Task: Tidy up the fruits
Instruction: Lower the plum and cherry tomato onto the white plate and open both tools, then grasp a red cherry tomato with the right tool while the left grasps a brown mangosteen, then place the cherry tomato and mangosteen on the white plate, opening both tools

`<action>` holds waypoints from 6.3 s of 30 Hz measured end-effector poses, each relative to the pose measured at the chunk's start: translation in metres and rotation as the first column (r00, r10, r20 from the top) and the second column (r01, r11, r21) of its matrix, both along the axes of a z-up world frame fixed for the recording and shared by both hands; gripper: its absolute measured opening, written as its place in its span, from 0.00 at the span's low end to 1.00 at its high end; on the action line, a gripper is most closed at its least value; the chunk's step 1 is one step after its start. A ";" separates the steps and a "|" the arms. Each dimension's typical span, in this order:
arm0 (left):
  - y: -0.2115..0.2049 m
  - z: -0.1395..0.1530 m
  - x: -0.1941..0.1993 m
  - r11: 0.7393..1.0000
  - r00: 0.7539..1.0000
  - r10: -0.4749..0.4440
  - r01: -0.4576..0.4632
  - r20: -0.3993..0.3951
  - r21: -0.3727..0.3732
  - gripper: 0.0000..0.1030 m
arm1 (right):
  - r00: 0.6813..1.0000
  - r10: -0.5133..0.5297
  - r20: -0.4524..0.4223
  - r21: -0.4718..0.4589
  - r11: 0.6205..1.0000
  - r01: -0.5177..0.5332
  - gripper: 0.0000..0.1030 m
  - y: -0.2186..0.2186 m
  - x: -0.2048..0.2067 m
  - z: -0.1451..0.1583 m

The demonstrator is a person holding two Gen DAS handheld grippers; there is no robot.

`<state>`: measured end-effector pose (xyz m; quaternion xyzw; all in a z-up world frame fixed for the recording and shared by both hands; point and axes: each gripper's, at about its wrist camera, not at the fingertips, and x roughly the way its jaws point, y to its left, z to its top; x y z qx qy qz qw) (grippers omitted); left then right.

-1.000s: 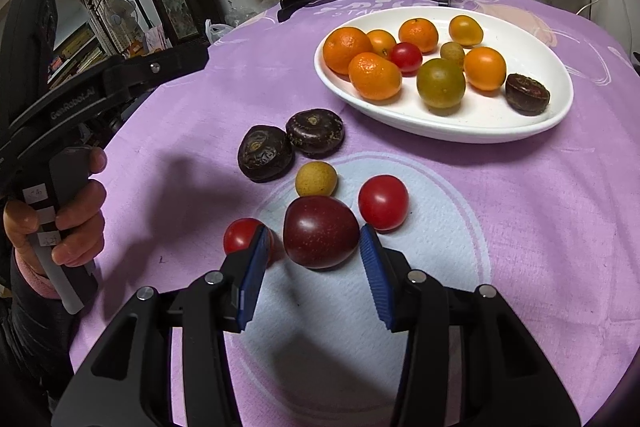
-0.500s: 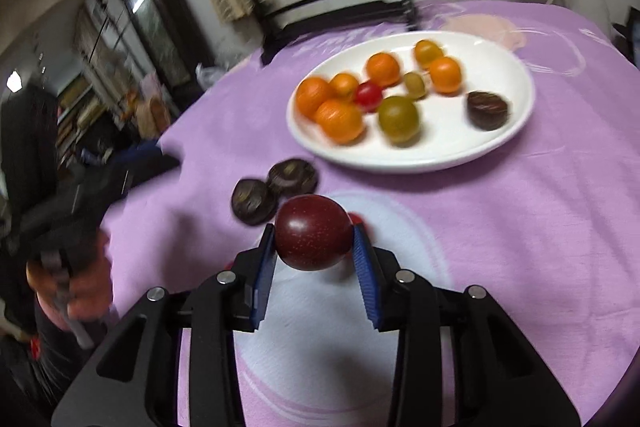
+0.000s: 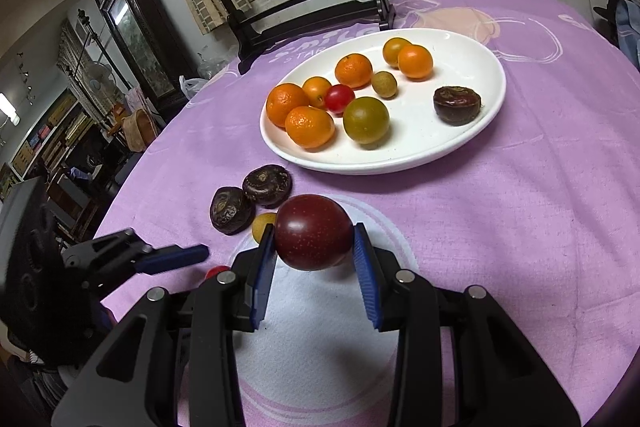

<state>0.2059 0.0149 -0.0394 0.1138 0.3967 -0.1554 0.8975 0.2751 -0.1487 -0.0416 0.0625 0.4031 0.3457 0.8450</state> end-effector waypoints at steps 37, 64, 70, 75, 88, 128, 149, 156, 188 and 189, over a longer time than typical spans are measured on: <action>0.019 0.058 0.138 0.937 0.961 0.272 -0.252 0.055 -0.241 0.31 | 0.968 -0.186 0.169 0.053 0.982 0.180 0.39 -0.005 0.090 0.012; 0.109 0.044 0.049 0.810 0.842 0.538 -0.500 0.048 -0.306 0.98 | 0.987 0.079 0.138 -0.171 0.984 -0.055 0.44 0.033 0.005 -0.005; 0.102 0.046 0.043 0.831 0.848 0.523 -0.487 0.082 -0.270 0.98 | 0.986 0.108 0.130 -0.199 0.977 -0.081 0.43 0.038 0.003 -0.011; 0.097 0.048 0.039 0.846 0.855 0.507 -0.471 0.104 -0.251 0.98 | 0.982 0.138 0.131 -0.242 0.965 -0.103 0.43 0.045 -0.001 -0.015; 0.089 0.048 0.035 0.868 0.865 0.483 -0.452 0.135 -0.208 0.98 | 0.981 0.149 0.127 -0.269 0.957 -0.111 0.38 0.049 -0.003 -0.020; 0.043 -0.004 0.046 0.977 0.978 0.210 -0.211 0.007 0.019 0.53 | 0.989 0.083 0.125 -0.218 0.974 -0.055 0.26 0.035 0.003 -0.012; 0.041 -0.002 0.042 0.976 0.976 0.218 -0.218 0.000 -0.008 0.46 | 0.982 0.147 0.120 -0.186 0.975 -0.123 0.27 0.042 -0.005 -0.012; 0.040 0.040 0.044 0.967 0.970 0.227 -0.213 0.090 -0.143 0.46 | 0.972 -0.068 0.226 0.000 0.998 0.070 0.27 0.013 0.021 0.021; 0.101 0.061 0.066 0.830 0.818 0.551 -0.517 0.165 -0.210 0.94 | 0.948 0.242 0.207 -0.302 0.937 -0.174 0.46 0.094 -0.012 -0.005; 0.104 0.060 0.064 0.825 0.815 0.558 -0.524 0.156 -0.211 0.94 | 0.949 0.248 0.194 -0.302 0.936 -0.183 0.47 0.096 -0.012 -0.007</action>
